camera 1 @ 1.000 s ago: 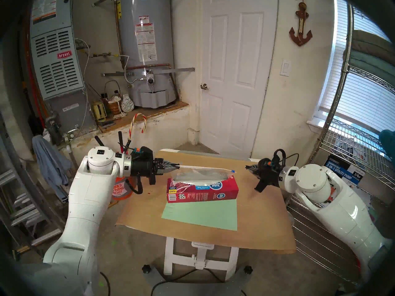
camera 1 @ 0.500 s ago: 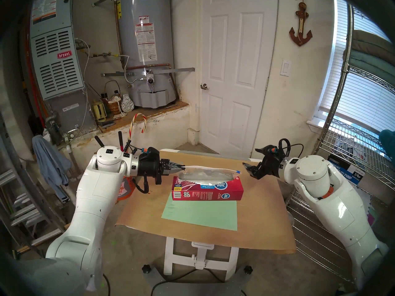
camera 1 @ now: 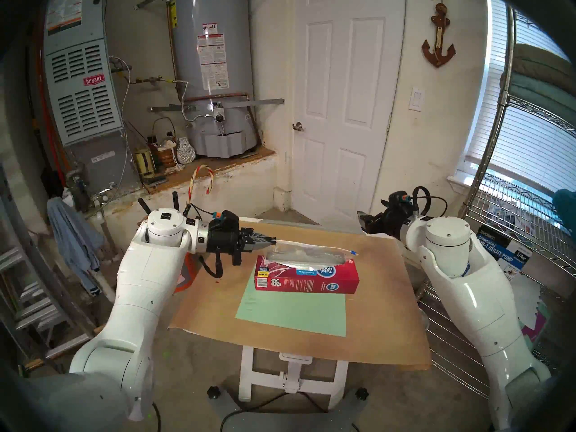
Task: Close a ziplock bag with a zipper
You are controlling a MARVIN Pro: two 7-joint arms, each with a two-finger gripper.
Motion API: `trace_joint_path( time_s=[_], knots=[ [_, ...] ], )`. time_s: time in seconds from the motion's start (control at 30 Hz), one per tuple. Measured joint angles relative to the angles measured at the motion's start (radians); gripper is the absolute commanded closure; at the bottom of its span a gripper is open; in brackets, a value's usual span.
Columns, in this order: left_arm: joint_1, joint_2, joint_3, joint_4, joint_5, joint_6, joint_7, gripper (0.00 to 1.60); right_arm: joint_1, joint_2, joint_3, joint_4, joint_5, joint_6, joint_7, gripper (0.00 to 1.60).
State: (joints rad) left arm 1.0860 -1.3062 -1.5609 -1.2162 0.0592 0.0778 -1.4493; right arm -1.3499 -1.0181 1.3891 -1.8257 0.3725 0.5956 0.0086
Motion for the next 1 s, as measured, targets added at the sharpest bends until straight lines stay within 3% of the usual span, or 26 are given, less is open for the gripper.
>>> trace_joint_path(
  time_s=[0.23, 0.3, 0.37, 0.43, 0.47, 0.77, 1.0],
  knots=[
    [0.000, -0.006, 0.002, 0.000, 0.003, 0.002, 0.008, 1.60, 0.016, -0.080, 0.012, 0.022, 0.009, -0.013, -0.126, 0.00],
    [0.001, -0.010, -0.001, 0.000, 0.003, 0.008, 0.015, 1.31, 0.021, -0.116, 0.019, 0.034, 0.010, -0.024, -0.183, 0.00],
    [0.001, -0.012, -0.002, 0.000, 0.003, 0.011, 0.017, 1.28, 0.022, -0.131, 0.022, 0.041, 0.010, -0.029, -0.206, 0.00],
    [0.002, -0.014, -0.003, -0.001, 0.003, 0.017, 0.021, 0.99, 0.025, -0.154, 0.027, 0.052, 0.008, -0.037, -0.243, 0.00],
    [0.003, -0.015, -0.003, -0.001, 0.003, 0.019, 0.022, 0.00, 0.026, -0.162, 0.029, 0.056, 0.006, -0.041, -0.257, 0.00],
    [0.004, -0.028, -0.024, -0.014, -0.009, 0.046, 0.034, 0.00, 0.038, -0.264, 0.042, 0.098, -0.027, -0.092, -0.422, 0.00],
    [-0.003, -0.065, -0.103, -0.036, -0.066, 0.072, 0.086, 0.00, 0.051, -0.343, 0.052, 0.120, -0.054, -0.128, -0.555, 0.00]
  ],
)
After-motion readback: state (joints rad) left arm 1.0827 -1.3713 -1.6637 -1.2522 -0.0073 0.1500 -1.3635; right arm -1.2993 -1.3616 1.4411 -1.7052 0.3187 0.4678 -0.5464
